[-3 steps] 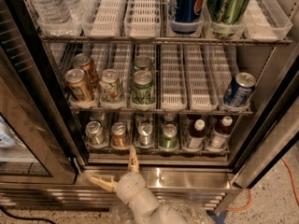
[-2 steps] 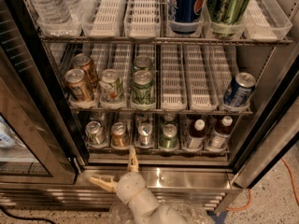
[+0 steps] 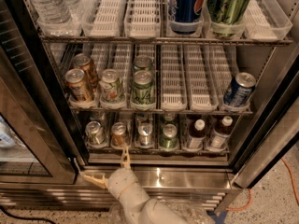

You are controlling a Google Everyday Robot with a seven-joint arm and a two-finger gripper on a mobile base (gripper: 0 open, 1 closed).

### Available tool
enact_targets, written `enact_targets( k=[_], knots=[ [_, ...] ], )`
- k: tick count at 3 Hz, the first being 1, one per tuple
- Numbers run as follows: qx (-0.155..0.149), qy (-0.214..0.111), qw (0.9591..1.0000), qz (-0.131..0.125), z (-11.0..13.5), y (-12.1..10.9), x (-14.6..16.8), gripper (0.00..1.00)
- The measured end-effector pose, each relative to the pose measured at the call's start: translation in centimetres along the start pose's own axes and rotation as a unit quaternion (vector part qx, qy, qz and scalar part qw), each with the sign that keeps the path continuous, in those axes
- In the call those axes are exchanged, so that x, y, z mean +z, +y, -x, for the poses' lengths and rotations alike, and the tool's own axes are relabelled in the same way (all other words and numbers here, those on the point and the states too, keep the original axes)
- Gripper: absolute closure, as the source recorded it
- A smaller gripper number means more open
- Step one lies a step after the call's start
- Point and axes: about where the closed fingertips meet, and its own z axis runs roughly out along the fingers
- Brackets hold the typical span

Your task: Pick 7up can from bottom shelf of fridge

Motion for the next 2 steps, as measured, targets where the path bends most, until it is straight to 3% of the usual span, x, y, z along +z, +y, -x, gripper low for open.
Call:
enact_targets(
  k=[1, 2],
  knots=[
    [0.000, 0.000, 1.0000, 0.000, 0.0, 0.0, 0.0, 0.00],
    [-0.027, -0.013, 0.9992, 0.026, -0.2, -0.1, 1.3, 0.00]
  ],
)
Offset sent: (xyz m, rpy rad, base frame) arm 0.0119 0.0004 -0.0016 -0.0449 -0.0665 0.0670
